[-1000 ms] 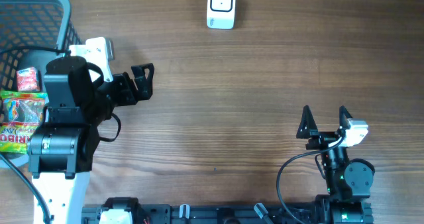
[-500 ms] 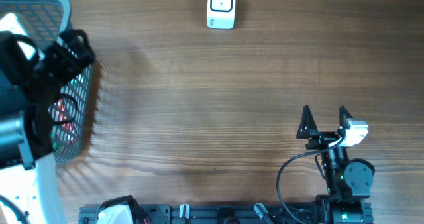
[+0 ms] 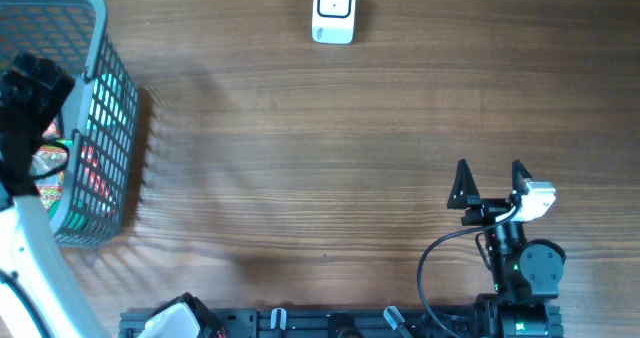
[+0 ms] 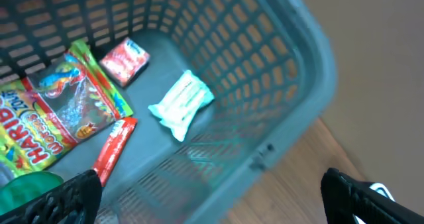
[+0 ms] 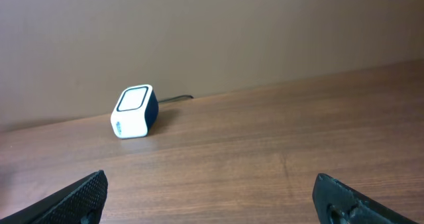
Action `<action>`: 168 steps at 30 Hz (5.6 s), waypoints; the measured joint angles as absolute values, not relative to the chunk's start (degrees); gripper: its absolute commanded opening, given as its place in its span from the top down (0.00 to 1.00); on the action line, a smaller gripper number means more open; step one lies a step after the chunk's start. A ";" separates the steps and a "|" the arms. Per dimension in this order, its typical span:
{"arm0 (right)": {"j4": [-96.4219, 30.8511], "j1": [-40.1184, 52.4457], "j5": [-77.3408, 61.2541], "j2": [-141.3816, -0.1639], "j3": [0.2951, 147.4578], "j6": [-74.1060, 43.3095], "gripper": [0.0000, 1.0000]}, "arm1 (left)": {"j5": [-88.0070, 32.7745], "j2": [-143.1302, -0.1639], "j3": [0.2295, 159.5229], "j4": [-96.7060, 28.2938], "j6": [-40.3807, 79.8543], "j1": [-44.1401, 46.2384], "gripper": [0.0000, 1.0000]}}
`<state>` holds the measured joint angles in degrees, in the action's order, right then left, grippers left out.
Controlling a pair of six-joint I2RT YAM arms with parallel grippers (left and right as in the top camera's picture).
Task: Scan the item barcode
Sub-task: 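Reach the left gripper into the basket and grasp the Haribo bag, then carry the Haribo bag to the table center and release it, then reach the left gripper into the basket and grasp the Kleenex pack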
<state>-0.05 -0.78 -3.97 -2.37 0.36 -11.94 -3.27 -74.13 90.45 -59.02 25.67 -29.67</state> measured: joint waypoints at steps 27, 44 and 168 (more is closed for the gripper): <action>-0.05 -0.78 -3.97 -3.07 0.36 -11.94 0.01 | 3.07 -99.29 90.50 -59.72 24.99 -40.05 0.00; -0.03 -0.78 -3.97 -3.07 0.36 -11.94 0.00 | 13.61 -112.55 87.07 -49.69 9.72 -40.62 0.00; -0.05 -0.78 -3.97 -3.22 0.36 -11.94 0.00 | -1.32 -72.07 89.19 -55.48 23.57 -26.87 0.00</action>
